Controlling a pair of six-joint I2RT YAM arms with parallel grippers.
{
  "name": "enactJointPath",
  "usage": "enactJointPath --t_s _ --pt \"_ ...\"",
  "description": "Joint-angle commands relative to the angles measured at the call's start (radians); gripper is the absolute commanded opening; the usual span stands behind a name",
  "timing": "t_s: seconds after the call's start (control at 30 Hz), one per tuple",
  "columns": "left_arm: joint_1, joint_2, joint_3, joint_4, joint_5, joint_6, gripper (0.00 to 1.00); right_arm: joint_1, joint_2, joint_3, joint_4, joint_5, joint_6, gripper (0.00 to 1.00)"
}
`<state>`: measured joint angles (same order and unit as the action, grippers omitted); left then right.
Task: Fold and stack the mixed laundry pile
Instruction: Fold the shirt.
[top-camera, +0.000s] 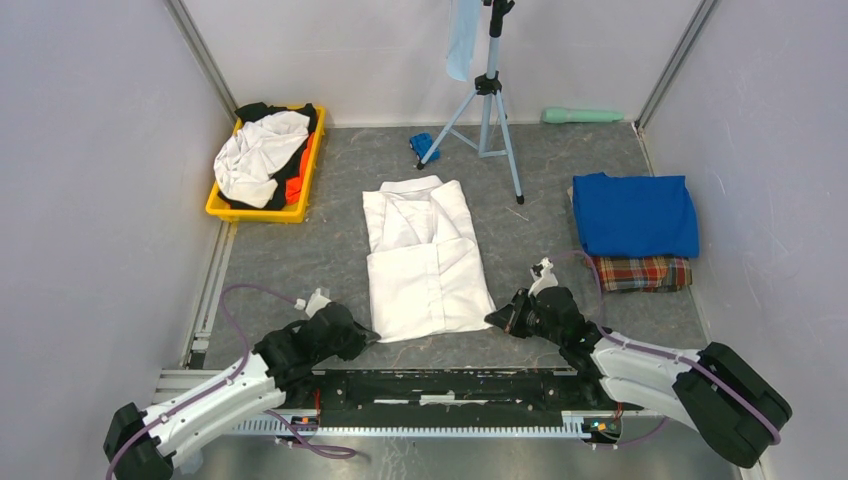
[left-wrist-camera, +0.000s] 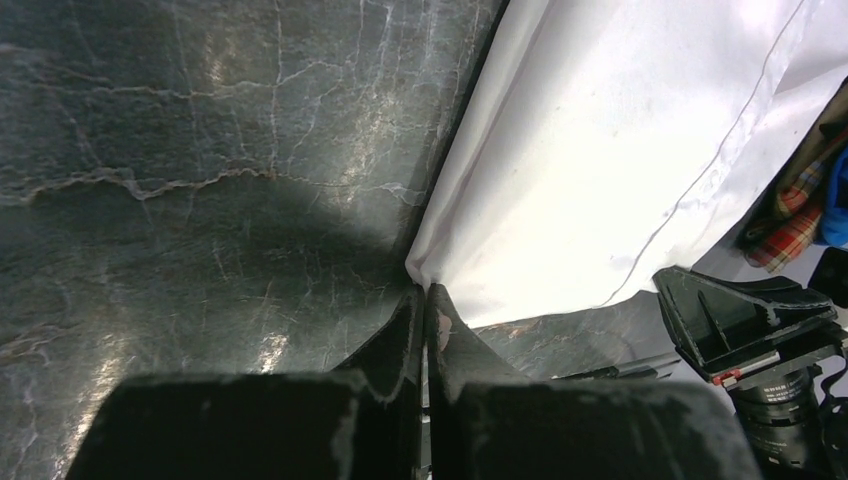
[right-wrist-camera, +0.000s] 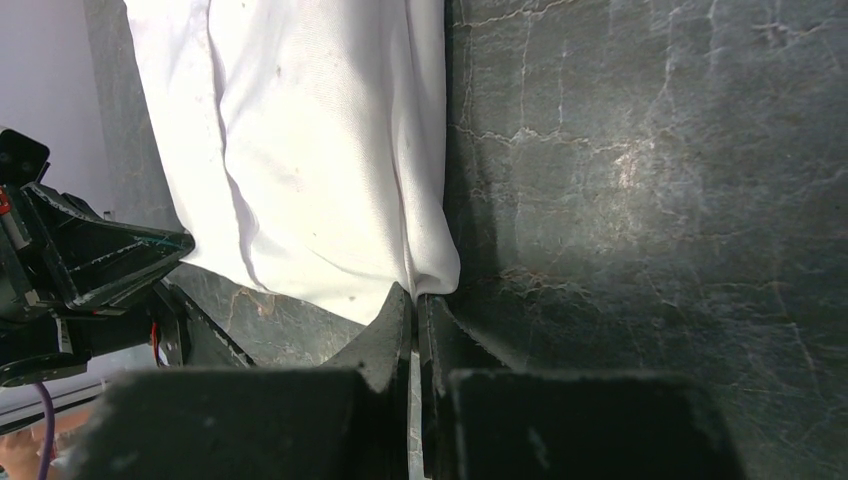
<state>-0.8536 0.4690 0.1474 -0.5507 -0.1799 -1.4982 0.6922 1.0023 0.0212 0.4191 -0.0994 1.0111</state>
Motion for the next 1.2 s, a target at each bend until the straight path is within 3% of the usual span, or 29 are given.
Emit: enactJointPath --t_s 0.0,0.27,0.53,0.77,1.17 --pt "-0.005 0.01 0.012 -0.027 0.013 0.088 0.02 0.003 -0.049 -0.083 -0.089 0.042 -0.034 0.0" --pt "-0.025 -0.027 0.102 -0.103 0.056 0.145 0.02 0.014 -0.215 -0.061 -0.224 0.029 -0.032 0.0" --pt "-0.025 0.027 0.283 -0.145 -0.019 0.233 0.02 0.022 -0.33 0.108 -0.381 0.091 -0.073 0.0" --pt "-0.025 0.105 0.434 -0.141 -0.147 0.298 0.02 0.022 -0.283 0.258 -0.389 0.141 -0.132 0.0" --pt "-0.014 0.324 0.727 -0.156 -0.387 0.466 0.02 0.013 -0.063 0.596 -0.385 0.285 -0.282 0.0"
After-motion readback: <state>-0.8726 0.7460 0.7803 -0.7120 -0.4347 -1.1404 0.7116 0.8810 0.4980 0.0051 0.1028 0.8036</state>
